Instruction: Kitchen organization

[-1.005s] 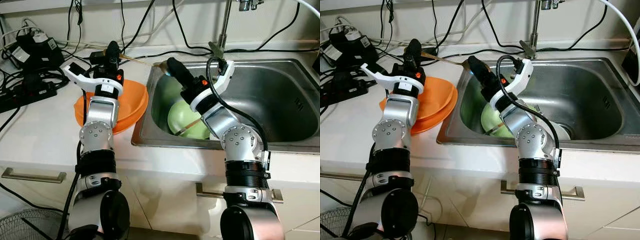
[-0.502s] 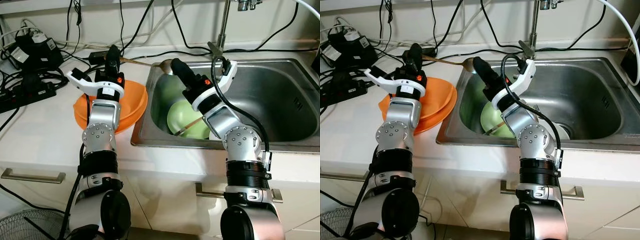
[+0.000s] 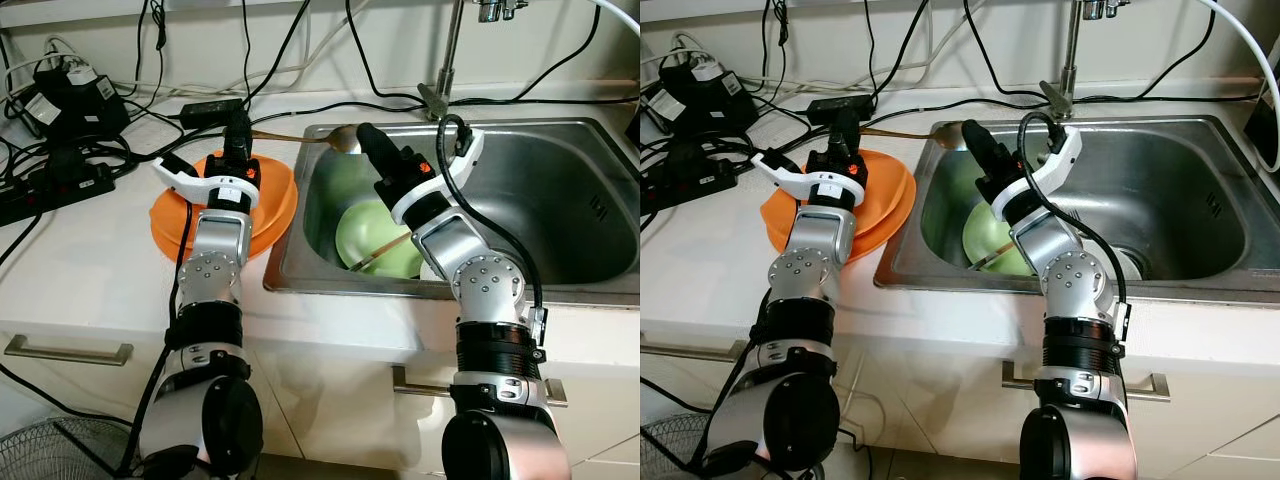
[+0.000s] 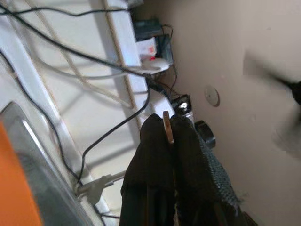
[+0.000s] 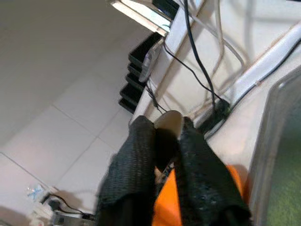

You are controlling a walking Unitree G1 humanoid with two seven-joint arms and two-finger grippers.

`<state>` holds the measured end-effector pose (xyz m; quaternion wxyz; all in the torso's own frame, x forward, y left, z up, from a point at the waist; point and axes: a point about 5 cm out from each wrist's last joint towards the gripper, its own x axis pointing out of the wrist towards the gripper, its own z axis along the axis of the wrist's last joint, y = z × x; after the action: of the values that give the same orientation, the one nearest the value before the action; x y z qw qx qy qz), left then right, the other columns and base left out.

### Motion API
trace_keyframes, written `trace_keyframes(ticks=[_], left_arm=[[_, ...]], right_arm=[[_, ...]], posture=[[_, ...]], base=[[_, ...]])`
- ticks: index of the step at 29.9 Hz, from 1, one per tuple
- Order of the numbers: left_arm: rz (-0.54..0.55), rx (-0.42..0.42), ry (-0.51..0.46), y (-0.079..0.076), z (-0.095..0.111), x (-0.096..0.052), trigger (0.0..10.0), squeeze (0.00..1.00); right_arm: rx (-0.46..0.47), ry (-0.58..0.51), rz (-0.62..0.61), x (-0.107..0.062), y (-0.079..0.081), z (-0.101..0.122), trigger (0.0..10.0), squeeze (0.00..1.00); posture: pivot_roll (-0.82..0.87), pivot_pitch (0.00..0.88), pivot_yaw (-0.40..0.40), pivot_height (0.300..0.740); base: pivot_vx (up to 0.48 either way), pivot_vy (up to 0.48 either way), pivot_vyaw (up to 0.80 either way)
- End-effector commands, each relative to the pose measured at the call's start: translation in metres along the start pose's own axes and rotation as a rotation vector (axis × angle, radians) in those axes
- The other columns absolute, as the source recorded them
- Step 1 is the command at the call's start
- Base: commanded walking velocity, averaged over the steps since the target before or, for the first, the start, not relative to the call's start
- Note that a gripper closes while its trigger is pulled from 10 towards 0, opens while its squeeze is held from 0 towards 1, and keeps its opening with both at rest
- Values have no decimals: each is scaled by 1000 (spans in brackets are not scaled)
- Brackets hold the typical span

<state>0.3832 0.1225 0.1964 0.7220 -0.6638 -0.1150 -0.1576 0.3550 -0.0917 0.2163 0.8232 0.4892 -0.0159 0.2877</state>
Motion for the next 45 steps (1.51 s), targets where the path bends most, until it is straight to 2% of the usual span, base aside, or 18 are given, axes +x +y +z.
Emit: trace_keyframes(ticks=[1, 2, 4, 6, 7, 8, 9, 27, 36, 40, 41, 45], left_arm=[[124, 46, 145, 22, -30, -10, 6235, 0], [124, 46, 149, 22, -32, -10, 6745, 0], [125, 51, 154, 23, -33, -10, 6941, 0], [126, 53, 155, 24, -34, -10, 8235, 0], [126, 54, 156, 24, -34, -10, 8235, 0], [126, 52, 153, 24, -33, -10, 10000, 0], [125, 60, 152, 23, -31, -10, 10000, 1000], [151, 135, 164, 28, -22, -12, 10000, 1000], [143, 161, 152, 26, -11, -12, 10000, 1000], [134, 244, 104, 18, 3, -11, 10000, 1000], [134, 244, 104, 18, 3, -11, 10000, 1000], [147, 319, 1, 8, 24, -6, 10000, 1000]], right_arm=[[8, 6, 178, 12, 35, -5, 0, 0], [8, 6, 183, 12, 36, -5, 0, 0], [7, 7, 186, 12, 36, -5, 0, 0], [8, 5, 184, 11, 36, -5, 0, 0], [8, 5, 183, 11, 36, -5, 0, 0], [8, 4, 181, 11, 36, -4, 0, 0], [9, 3, 178, 11, 35, -4, 0, 0], [25, -36, 120, 13, 27, -1, 0, 0], [40, -119, 56, 13, 19, 10, 0, 0], [39, -196, -8, 12, 10, 21, 0, 0], [39, -196, -8, 12, 10, 21, 0, 0], [15, -236, -45, 11, 5, 29, 0, 0]], posture=[[-84, 0, 143, 740], [-87, 0, 142, 740], [-89, 0, 143, 740], [-89, 0, 142, 740], [-89, 0, 142, 740], [-89, 0, 142, 740], [-86, 0, 140, 740], [-76, 0, 140, 740], [-70, 0, 139, 740], [-68, 0, 139, 740], [-68, 0, 139, 740], [-68, 0, 135, 740]], base=[[0, 0, 0], [0, 0, 0], [0, 0, 0], [0, 0, 0], [0, 0, 0], [0, 0, 0], [0, 0, 0], [0, 0, 0], [0, 0, 0], [0, 0, 0], [0, 0, 0], [0, 0, 0]])
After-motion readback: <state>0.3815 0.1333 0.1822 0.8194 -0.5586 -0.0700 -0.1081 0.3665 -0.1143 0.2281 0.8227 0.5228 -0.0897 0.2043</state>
